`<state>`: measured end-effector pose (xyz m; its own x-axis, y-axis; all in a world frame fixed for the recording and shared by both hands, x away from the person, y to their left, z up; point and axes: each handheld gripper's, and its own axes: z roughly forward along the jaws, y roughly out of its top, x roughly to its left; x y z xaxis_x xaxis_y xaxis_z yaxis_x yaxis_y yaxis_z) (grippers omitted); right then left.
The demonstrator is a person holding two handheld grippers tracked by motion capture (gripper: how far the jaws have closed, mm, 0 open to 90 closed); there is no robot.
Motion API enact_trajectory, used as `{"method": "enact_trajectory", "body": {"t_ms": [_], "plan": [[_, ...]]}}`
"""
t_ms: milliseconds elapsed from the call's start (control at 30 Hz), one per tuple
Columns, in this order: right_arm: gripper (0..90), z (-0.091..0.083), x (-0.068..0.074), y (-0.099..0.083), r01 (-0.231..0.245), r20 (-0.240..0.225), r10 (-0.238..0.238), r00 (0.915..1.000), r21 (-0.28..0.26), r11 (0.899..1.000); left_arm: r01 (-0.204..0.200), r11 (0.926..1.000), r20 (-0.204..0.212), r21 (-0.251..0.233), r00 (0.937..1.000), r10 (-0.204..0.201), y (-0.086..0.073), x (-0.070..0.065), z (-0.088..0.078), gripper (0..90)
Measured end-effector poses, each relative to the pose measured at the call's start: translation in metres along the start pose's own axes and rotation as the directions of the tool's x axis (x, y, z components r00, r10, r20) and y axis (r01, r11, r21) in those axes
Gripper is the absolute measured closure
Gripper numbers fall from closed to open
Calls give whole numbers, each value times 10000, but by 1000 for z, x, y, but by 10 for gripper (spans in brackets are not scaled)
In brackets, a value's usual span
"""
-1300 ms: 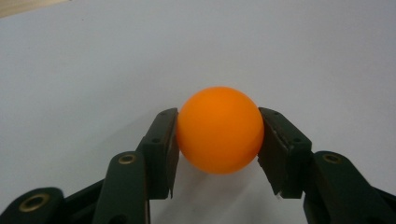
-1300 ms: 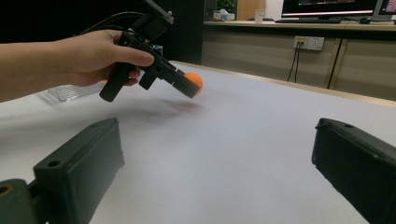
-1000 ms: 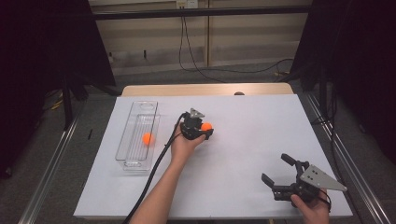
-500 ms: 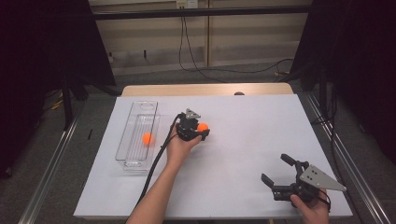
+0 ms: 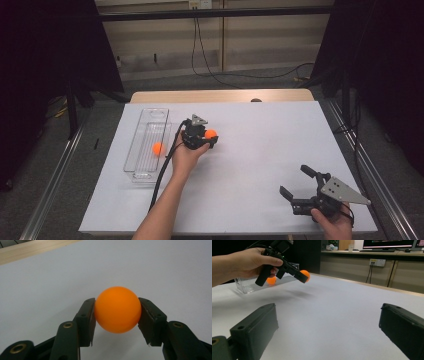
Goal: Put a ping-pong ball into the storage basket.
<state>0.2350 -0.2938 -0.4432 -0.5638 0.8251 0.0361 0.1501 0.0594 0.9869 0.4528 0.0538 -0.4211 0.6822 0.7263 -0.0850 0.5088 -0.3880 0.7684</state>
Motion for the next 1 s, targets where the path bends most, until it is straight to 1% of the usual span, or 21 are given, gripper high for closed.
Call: {"method": "enact_trajectory", "body": {"t_ms": [200, 267, 400, 500, 667, 800, 933, 967, 1000], "plan": [[15, 0, 0, 0, -1, -5, 1, 10000, 11, 10000, -90, 10000, -153, -33, 9998, 89, 0, 3, -5, 508], [15, 0, 0, 0, 6, -13, -6, 10000, 21, 10000, 17, 10000, -131, -44, 9999, -18, -1, 3, -6, 508], [15, 0, 0, 0, 7, -5, -7, 10000, 27, 10000, 39, 9999, -258, -99, 9997, -41, -2, 4, -8, 508], [15, 0, 1, 0, 4, -11, -4, 10000, 17, 10000, 39, 9999, -208, -149, 9998, -42, -2, 6, -11, 508], [15, 0, 0, 0, 12, 3, -12, 10000, 36, 10000, -21, 10000, -250, -34, 9997, 21, -4, 7, -14, 508], [15, 1, 1, 0, 25, -4, -25, 10000, 46, 10000, 92, 9999, -160, -41, 9998, -92, -6, 8, -15, 508], [15, 1, 1, 0, 26, -7, -26, 10000, 34, 10000, 102, 9999, -176, -4, 9998, -102, -6, 8, -18, 508], [15, 1, 1, 0, 27, -8, -27, 10000, 33, 10000, -3, 10000, -261, -6, 9997, 3, -6, 8, -19, 508], [15, 1, 1, 0, 32, -6, -32, 10000, 32, 10000, 54, 10000, -215, -18, 9998, -55, -6, 8, -20, 508]]}}
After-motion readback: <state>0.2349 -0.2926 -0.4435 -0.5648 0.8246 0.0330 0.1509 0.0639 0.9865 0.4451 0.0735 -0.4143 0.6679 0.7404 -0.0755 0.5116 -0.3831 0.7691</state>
